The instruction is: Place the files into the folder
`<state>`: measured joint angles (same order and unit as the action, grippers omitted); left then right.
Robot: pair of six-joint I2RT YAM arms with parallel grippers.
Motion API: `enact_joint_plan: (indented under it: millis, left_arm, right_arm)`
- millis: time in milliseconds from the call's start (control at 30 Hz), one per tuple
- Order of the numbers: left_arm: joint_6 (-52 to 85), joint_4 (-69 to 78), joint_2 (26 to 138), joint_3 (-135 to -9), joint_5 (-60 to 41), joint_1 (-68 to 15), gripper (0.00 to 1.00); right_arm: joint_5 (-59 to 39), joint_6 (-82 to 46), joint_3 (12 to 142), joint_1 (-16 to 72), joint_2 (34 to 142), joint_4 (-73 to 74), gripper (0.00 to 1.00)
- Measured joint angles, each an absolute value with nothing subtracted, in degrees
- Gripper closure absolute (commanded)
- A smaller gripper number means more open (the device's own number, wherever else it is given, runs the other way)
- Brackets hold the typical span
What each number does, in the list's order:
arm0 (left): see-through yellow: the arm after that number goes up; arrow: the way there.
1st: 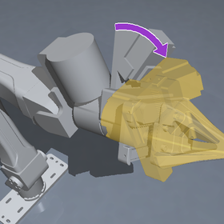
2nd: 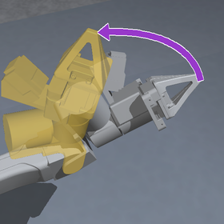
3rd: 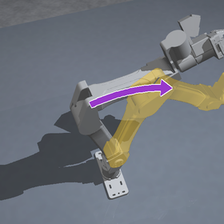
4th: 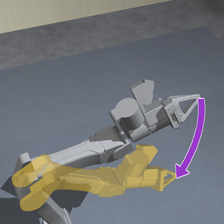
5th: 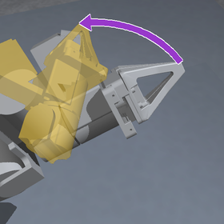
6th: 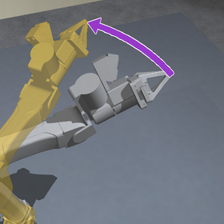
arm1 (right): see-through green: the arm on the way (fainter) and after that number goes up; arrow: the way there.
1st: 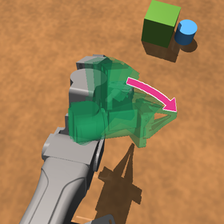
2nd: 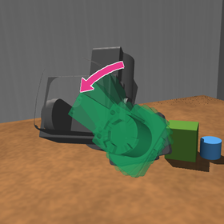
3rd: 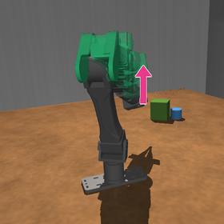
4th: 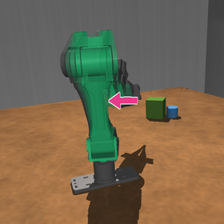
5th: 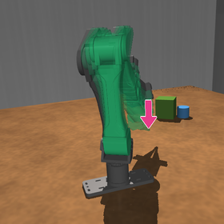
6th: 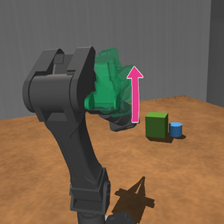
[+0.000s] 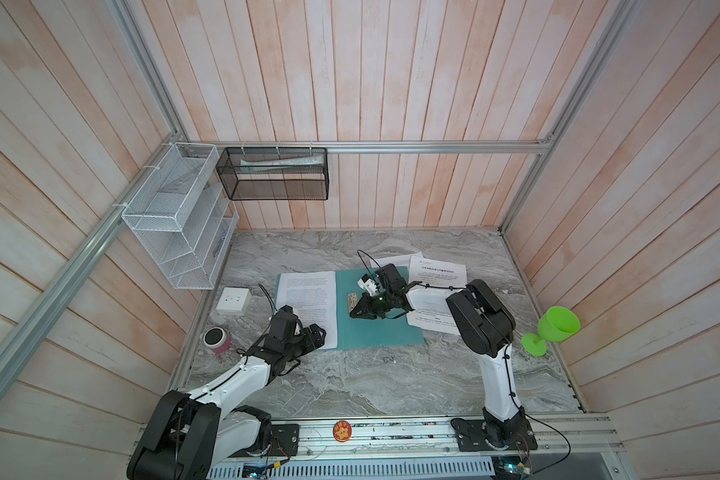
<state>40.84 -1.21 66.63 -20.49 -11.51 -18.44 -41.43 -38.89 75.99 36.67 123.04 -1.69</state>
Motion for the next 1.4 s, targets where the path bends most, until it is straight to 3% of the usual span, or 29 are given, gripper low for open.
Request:
enact_joint_plan:
  millis: [500, 600, 733, 1033, 1400]
  left_arm:
    - [40.82, 0.19, 66.7, -19.86, -11.51, -18.44, 0.18]
    - [40.77, 0.49, 67.05, -19.86, -11.53, -18.44, 0.21]
    - [40.62, 0.86, 68.95, -20.67, -11.44, -18.44, 0.29]
    - [41.39, 1.08, 75.09, -24.8, -10.55, -18.46, 0.36]
    - [41.89, 1.21, 75.9, -25.3, -9.98, -18.68, 0.36]
  right_arm:
    - [-41.34, -38.48, 76.66, 36.73, 123.74, -3.6, 0.91]
    - [-41.06, -38.06, 77.6, 36.82, 124.14, -4.75, 0.91]
    - [-40.51, -37.41, 79.81, 36.95, 124.99, -7.2, 1.0]
    - [-36.25, -35.31, 83.72, 37.39, 125.54, -13.58, 1.0]
    - [-33.21, -31.57, 90.32, 37.8, 127.68, -23.05, 1.0]
